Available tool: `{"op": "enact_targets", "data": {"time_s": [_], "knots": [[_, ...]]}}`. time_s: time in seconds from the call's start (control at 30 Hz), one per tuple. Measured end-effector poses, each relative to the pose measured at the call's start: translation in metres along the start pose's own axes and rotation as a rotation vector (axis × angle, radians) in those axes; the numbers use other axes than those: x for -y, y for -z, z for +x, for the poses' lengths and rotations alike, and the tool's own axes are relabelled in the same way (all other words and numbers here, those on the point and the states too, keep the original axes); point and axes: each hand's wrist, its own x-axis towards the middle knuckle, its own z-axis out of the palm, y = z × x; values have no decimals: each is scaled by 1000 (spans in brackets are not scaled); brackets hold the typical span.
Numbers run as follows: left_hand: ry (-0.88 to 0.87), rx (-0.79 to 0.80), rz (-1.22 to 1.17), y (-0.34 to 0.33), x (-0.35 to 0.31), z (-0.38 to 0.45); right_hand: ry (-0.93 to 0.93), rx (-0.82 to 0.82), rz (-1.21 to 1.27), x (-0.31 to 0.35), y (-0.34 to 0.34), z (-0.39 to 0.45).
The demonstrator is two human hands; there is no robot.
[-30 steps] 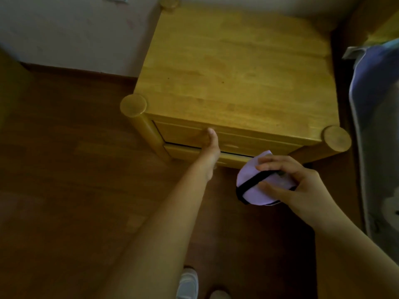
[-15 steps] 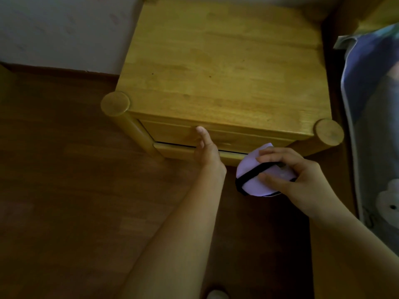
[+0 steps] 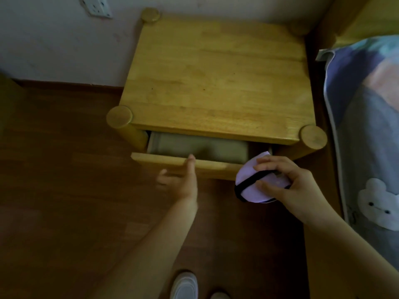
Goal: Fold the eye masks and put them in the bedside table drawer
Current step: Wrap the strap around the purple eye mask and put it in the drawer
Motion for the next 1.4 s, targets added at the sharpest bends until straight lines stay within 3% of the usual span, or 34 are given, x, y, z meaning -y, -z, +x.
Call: {"op": "enact_targets", "data": {"time_s": [0.07,0.13,0.2,0.27,0.33,0.43,0.57,0.7,0.83,1.03,1.1,1.27,1.4], "knots": [[-289,-277,245,16,-8,5,-16,-41,33,-2,-4,0],[-618,-436,474,22,-14,8,-60,-116,104,-7,-9,3],[-935,-380,730,17,-14,8,-106,-191,155,-12,-11,10],[-1196,-191,944,13,-8,11,-119,-232,176,-16,-11,19],[-1320,-104,1032,13,-10,15,-131,-222,169,-22,-11,28],[-1319,-98,1105,12,-24,17,-176,-182,172,-28,-14,42],[-1274,43,1402,6,-31,19,-244,-110,209,-37,-16,63],[-1188,208,1433,-1,-33,26,-244,140,-190,-60,-26,77],[-1221,270,1474,3,-30,27,-246,173,-322,-74,-33,90],[-997,554,1496,9,-20,23,-202,405,-686,-113,-43,81],[-1017,551,1450,12,-12,22,-253,535,-790,-122,-51,71],[-1064,498,1349,14,-6,25,-255,576,-1070,-119,-59,65],[-1112,435,1311,16,-4,23,-346,645,-836,-119,-60,69]]}}
